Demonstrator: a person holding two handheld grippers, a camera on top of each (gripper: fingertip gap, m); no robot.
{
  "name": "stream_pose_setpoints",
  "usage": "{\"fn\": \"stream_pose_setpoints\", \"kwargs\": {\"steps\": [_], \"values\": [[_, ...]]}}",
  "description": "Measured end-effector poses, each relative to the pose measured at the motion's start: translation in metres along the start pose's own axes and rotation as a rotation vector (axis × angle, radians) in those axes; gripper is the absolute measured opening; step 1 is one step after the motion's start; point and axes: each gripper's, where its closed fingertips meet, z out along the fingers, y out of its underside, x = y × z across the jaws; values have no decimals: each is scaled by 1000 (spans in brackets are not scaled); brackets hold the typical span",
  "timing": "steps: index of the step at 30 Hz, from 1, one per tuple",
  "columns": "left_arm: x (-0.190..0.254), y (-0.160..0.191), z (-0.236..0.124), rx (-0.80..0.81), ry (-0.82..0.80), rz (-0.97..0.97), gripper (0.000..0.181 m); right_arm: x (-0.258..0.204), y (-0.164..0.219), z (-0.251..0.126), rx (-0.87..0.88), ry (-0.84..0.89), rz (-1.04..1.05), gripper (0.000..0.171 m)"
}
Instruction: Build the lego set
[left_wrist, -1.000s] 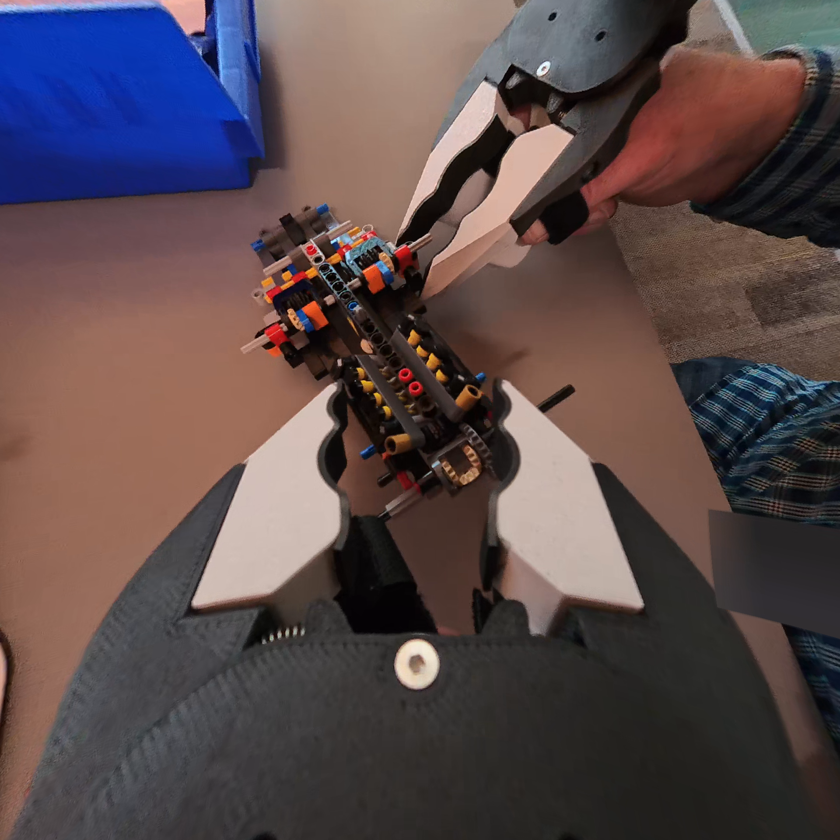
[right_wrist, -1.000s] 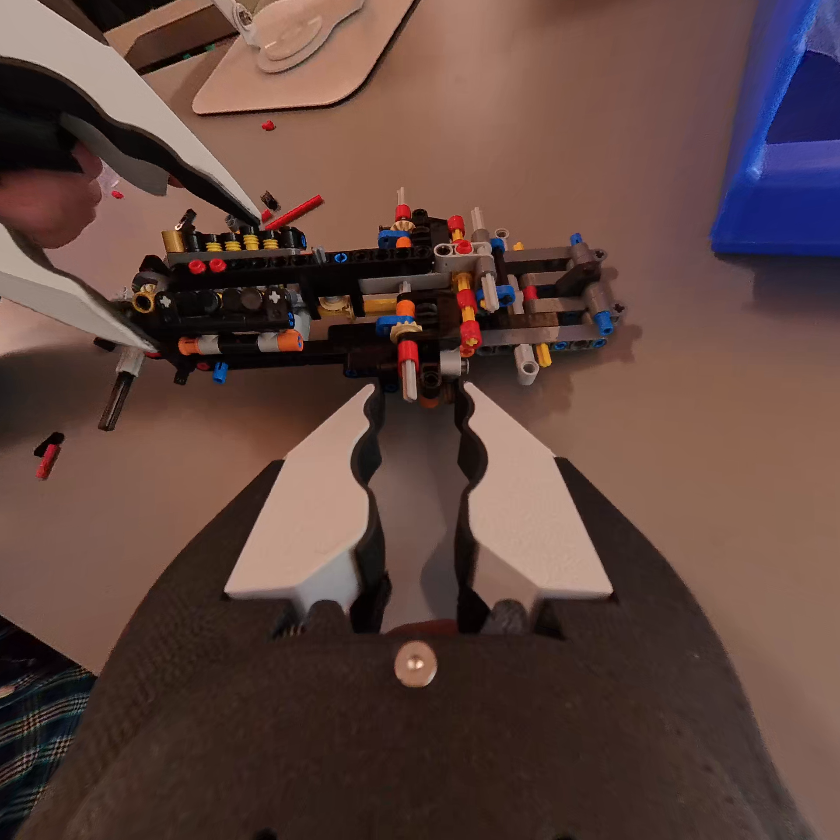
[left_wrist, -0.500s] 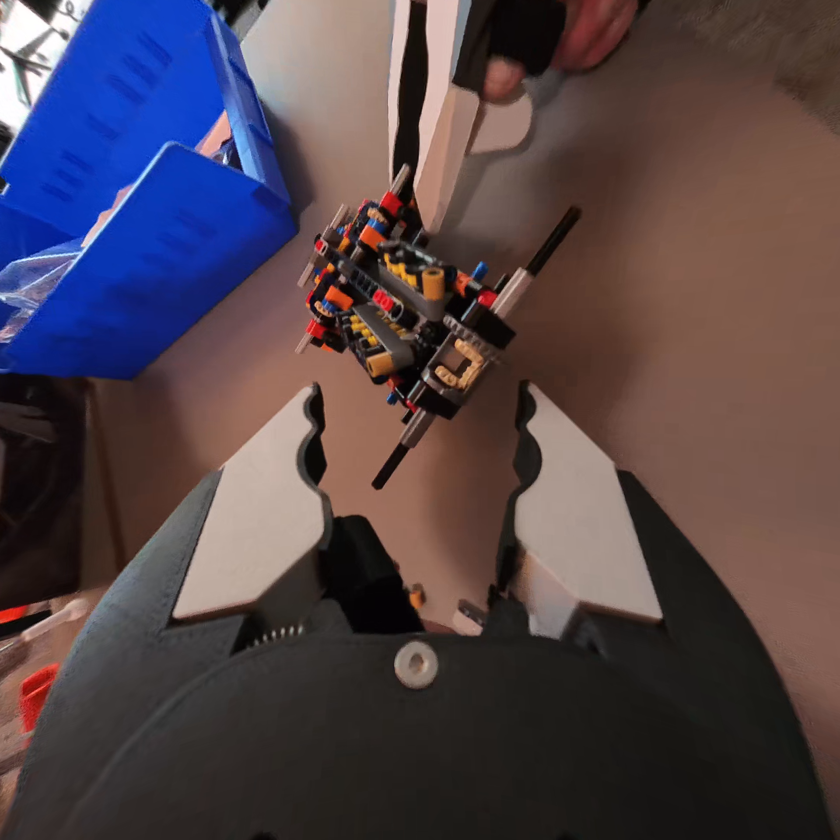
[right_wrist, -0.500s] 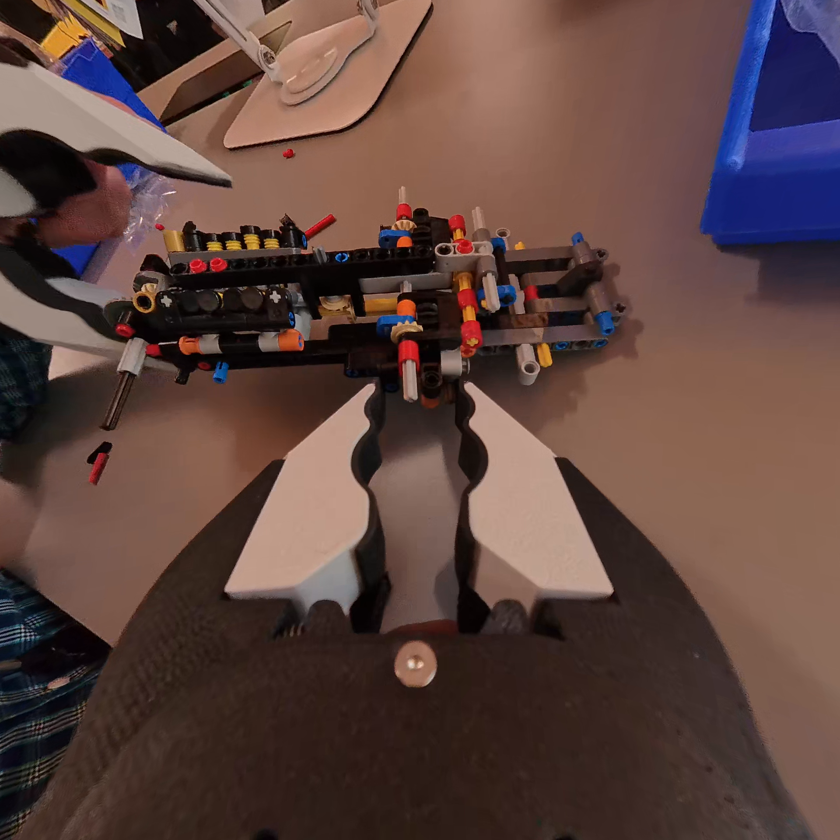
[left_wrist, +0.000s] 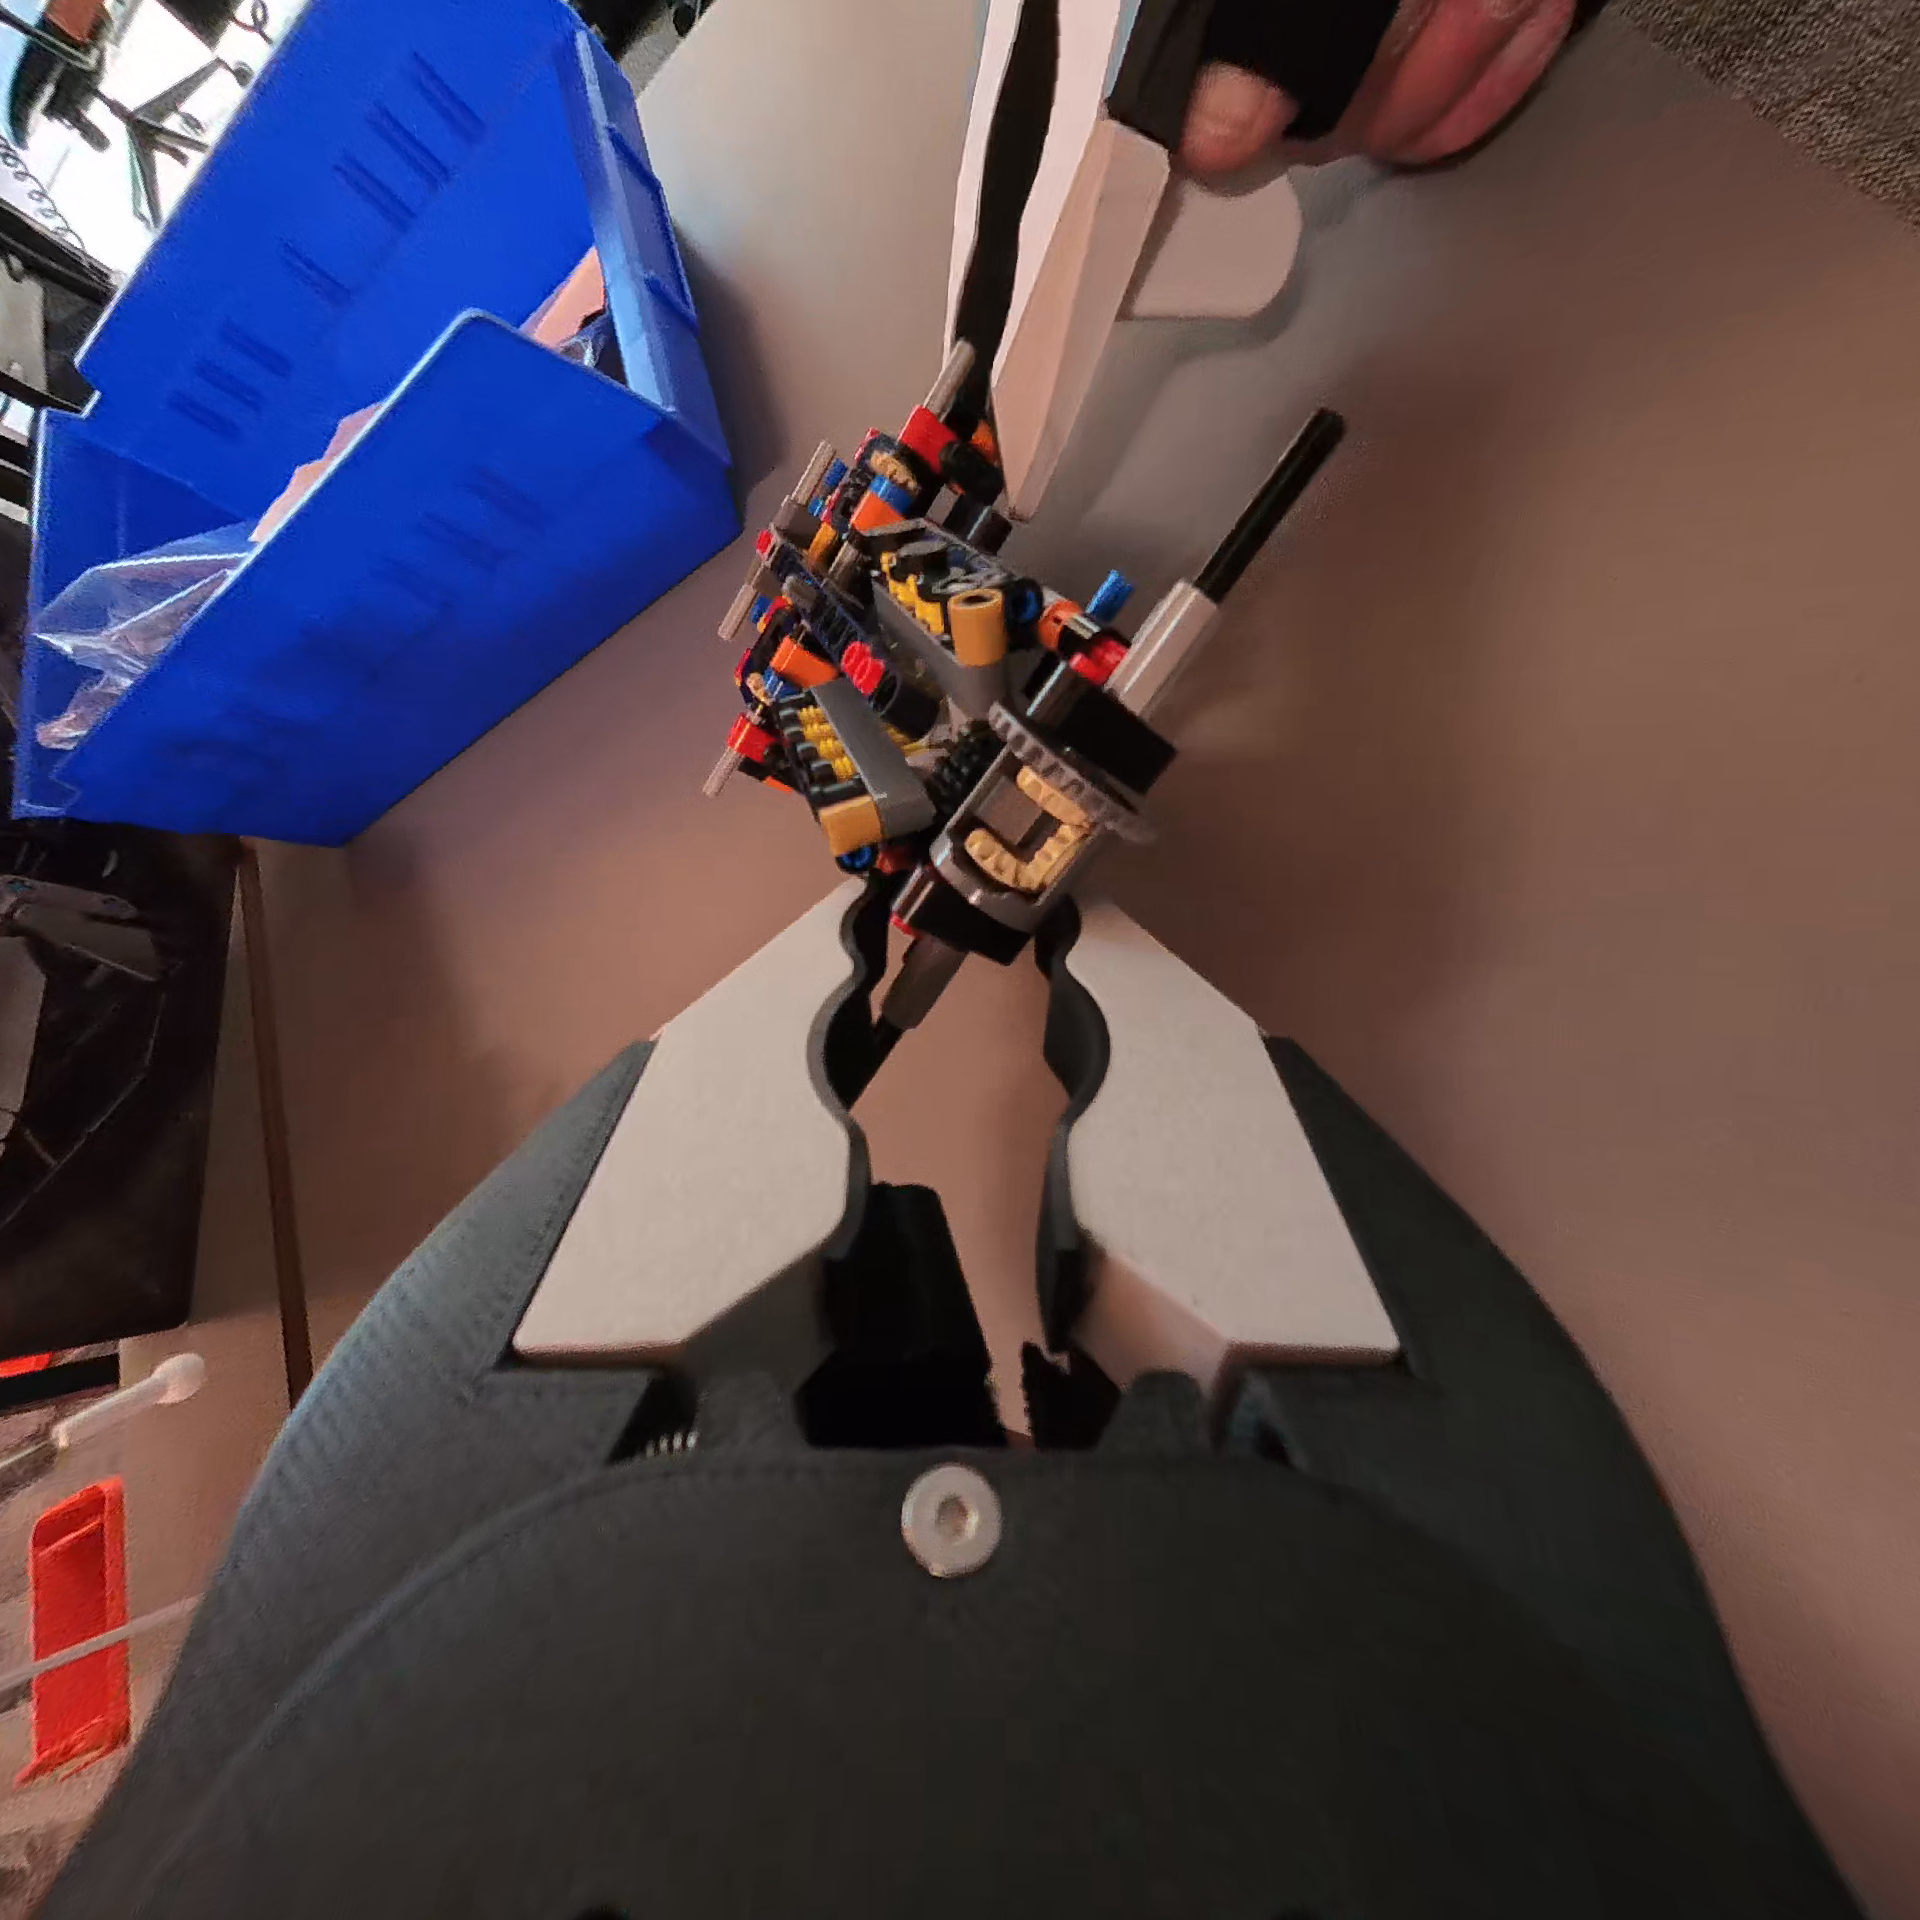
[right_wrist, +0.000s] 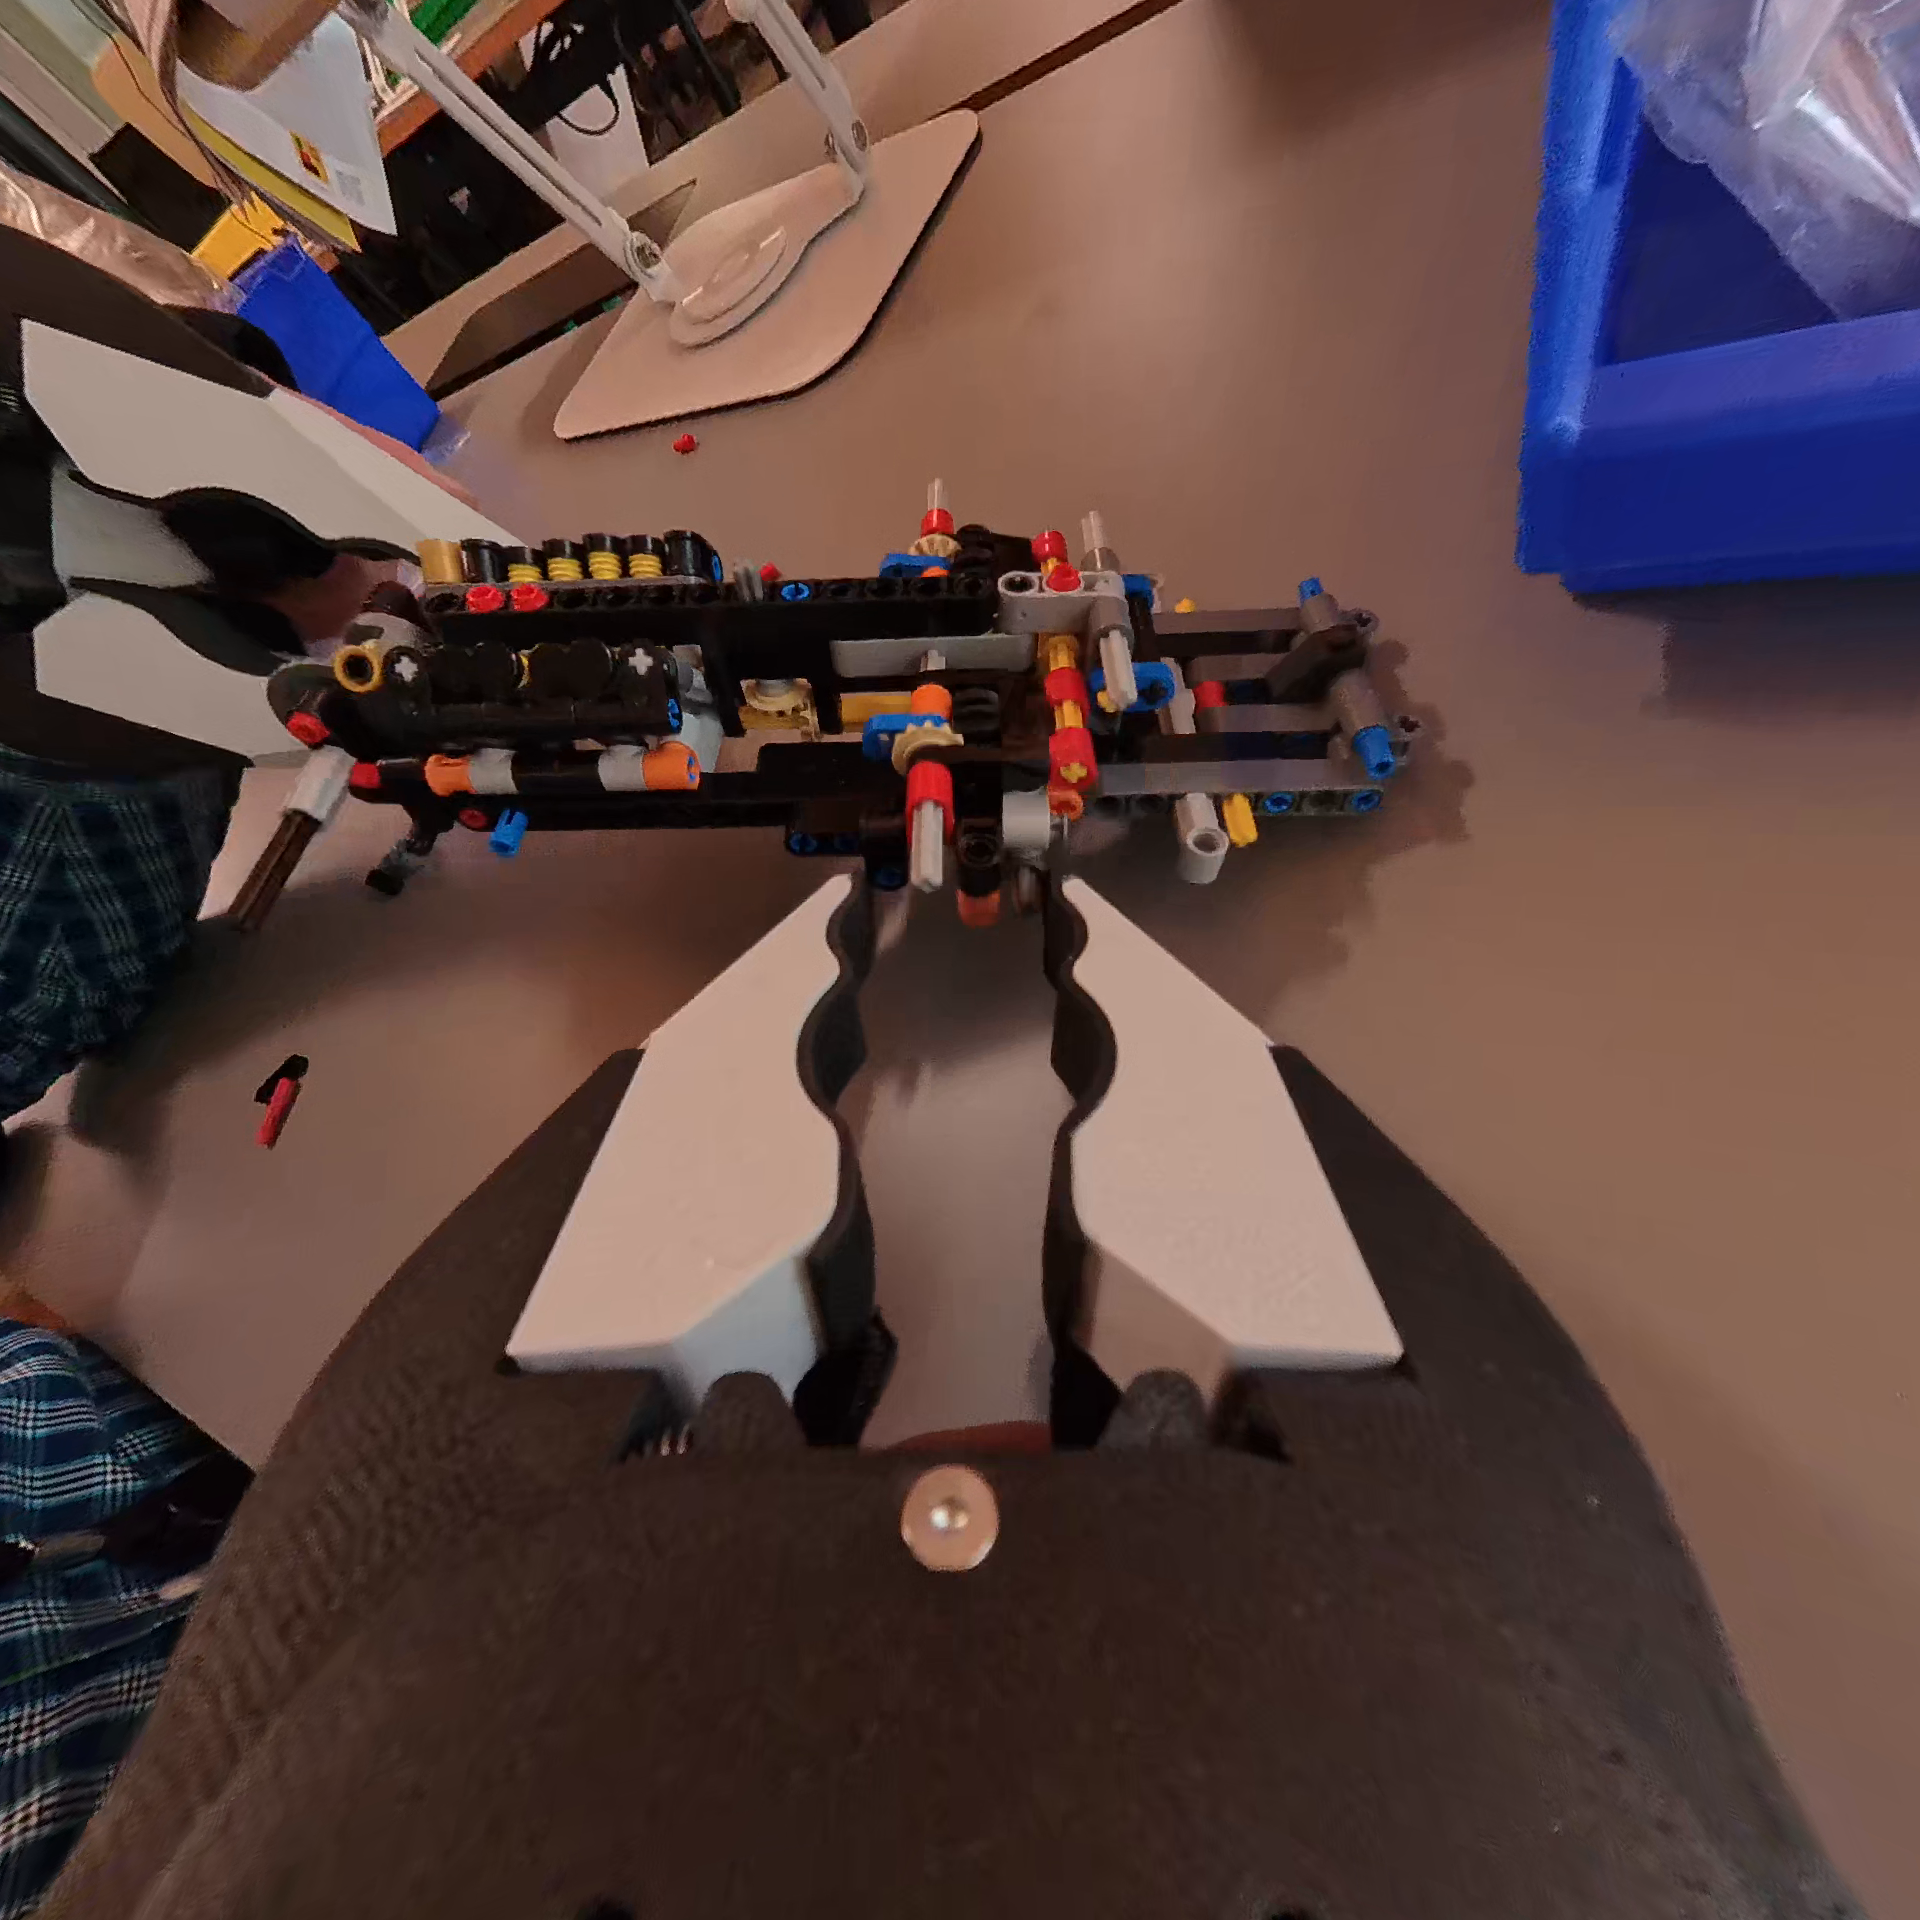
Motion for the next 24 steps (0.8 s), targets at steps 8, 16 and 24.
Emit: {"fn": "stream_pose_setpoints", "kwargs": {"steps": [8,16,24], "values": [[-9,-6,-2,-4,-19,-43,24,2,-7,-3,29,36,-30,31],[-19,-12,-5,5,-24,-93,23,0,-16,-5,73,44,-30,28],[-23,-16,-7,23,-30,-126,22,-1,-21,-7,98,32,-9,28]]}}
